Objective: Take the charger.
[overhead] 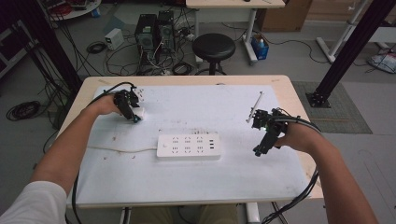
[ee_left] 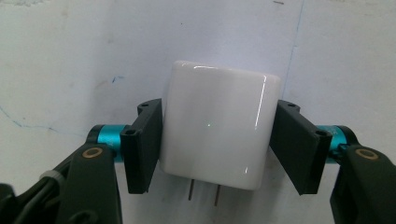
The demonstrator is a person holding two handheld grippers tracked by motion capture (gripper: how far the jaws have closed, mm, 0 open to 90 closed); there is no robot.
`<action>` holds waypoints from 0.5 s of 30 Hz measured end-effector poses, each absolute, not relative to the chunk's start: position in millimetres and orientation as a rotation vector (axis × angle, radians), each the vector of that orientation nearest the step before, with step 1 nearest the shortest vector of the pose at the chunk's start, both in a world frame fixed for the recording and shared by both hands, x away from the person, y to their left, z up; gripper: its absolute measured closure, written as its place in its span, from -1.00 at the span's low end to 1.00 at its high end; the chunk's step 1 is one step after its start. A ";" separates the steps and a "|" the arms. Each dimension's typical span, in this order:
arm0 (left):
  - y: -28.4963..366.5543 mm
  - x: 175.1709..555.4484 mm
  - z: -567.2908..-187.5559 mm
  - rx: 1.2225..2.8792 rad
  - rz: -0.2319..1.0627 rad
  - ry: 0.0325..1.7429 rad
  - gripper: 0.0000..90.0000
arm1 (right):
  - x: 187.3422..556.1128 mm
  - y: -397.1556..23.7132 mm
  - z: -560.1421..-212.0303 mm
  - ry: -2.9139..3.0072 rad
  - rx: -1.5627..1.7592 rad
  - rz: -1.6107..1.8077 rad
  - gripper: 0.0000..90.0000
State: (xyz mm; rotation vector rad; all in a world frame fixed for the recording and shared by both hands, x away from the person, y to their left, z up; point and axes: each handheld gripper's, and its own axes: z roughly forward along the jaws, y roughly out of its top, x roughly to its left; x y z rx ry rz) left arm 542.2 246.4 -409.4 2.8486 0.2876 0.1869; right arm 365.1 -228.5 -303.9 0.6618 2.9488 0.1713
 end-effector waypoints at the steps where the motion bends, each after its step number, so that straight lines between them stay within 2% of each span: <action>1: 247.3 541.7 -408.7 2.849 0.182 0.281 -0.12 | 364.7 -228.3 -303.9 2.948 0.675 0.168 -0.97; 2: 248.2 541.5 -408.2 2.841 0.168 0.288 -0.07 | 364.9 -228.7 -304.0 2.948 0.673 0.165 -0.97; 15: 243.4 533.4 -393.2 2.797 0.221 0.310 -0.06 | 362.5 -228.7 -303.5 2.939 0.670 0.176 -0.96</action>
